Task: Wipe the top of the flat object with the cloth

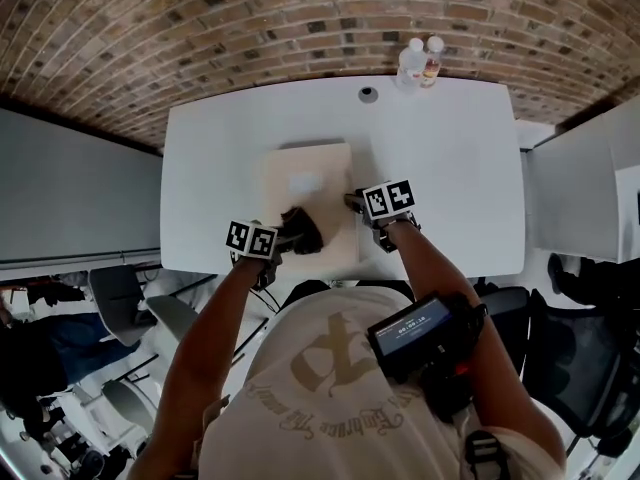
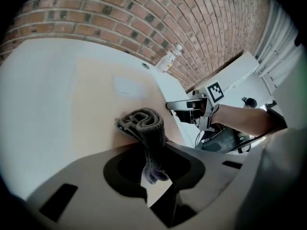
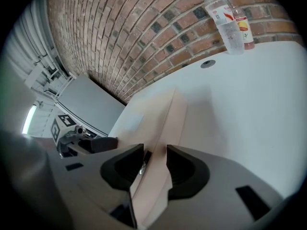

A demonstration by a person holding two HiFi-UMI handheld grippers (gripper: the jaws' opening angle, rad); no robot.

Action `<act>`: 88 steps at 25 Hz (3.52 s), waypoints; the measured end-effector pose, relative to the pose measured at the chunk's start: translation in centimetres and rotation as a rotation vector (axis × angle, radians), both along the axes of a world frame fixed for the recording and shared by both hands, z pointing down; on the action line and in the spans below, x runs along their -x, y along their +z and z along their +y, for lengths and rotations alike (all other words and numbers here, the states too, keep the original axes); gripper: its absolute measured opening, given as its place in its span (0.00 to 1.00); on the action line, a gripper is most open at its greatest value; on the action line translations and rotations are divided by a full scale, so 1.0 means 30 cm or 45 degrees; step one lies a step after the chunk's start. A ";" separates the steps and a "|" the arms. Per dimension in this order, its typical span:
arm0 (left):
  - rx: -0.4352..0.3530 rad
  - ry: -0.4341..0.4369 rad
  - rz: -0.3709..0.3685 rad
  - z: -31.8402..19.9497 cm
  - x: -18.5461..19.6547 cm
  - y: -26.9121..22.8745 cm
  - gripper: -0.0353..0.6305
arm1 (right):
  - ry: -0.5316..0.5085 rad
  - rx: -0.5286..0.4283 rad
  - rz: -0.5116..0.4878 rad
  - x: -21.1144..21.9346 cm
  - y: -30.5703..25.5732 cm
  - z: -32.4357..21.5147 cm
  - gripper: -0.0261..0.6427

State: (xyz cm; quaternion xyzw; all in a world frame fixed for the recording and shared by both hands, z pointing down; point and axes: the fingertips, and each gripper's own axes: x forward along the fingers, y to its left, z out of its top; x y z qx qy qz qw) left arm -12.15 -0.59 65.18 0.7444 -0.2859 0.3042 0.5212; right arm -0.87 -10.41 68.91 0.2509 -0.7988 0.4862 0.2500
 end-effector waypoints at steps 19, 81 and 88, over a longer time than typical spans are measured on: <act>-0.040 -0.165 -0.165 0.068 0.437 -0.044 0.20 | 0.039 -0.010 0.011 -0.002 0.001 0.001 0.28; -0.240 -0.390 0.160 0.095 0.541 -0.045 0.20 | 0.139 -0.040 0.132 -0.024 -0.009 0.010 0.28; -0.405 -0.455 0.036 -0.186 0.642 -0.053 0.20 | 0.179 -0.040 0.147 0.020 -0.052 0.038 0.29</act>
